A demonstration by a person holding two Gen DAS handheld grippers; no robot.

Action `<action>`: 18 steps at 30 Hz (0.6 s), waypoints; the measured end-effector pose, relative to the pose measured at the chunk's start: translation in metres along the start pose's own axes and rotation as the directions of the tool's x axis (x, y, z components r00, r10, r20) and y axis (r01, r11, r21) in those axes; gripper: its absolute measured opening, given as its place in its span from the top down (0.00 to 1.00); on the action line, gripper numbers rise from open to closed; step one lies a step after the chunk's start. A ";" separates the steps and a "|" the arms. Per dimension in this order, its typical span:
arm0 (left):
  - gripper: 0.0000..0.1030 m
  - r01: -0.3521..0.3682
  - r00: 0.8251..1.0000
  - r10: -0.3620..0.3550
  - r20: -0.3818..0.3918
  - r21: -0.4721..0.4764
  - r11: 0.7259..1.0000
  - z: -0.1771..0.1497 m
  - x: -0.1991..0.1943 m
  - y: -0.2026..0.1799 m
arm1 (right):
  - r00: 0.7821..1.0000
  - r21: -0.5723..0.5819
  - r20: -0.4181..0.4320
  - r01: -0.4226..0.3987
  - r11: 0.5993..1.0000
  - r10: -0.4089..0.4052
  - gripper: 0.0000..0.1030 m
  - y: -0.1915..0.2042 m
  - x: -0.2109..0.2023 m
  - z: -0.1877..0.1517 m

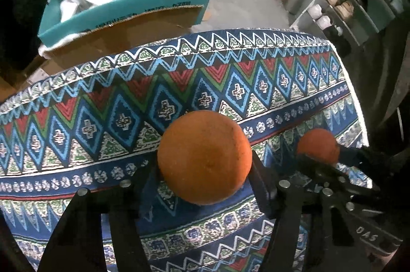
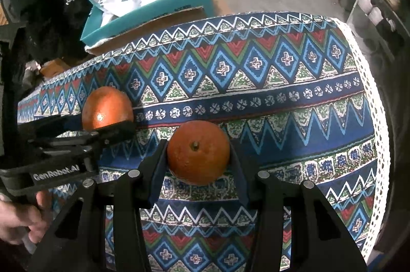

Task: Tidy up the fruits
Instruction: 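Grasp the other tangerine with the left tool while the right tool holds its tangerine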

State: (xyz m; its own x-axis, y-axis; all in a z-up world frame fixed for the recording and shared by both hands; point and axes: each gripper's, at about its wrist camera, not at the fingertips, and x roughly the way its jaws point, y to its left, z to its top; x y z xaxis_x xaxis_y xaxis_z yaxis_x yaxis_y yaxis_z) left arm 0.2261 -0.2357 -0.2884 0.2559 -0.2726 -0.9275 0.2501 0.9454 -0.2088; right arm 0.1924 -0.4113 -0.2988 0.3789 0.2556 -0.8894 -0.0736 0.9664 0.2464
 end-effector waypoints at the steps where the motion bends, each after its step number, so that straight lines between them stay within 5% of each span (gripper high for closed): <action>1: 0.37 -0.009 1.000 0.009 0.006 0.009 1.000 -0.002 -0.001 -0.001 | 1.000 -0.003 0.002 -0.001 1.000 0.001 0.55 0.001 -0.001 0.000; 18: 0.37 -0.017 0.999 0.015 0.035 0.065 0.998 -0.027 -0.053 0.007 | 0.998 -0.020 0.047 -0.038 0.999 0.039 0.55 0.015 -0.035 0.000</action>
State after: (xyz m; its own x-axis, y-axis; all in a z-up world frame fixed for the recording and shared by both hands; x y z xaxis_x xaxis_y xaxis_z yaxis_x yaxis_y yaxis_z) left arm 0.1894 -0.2100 -0.2491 0.2922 -0.2645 -0.9191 0.3058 0.9364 -0.1722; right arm 0.1779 -0.4055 -0.2635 0.4184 0.2917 -0.8602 -0.1068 0.9563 0.2723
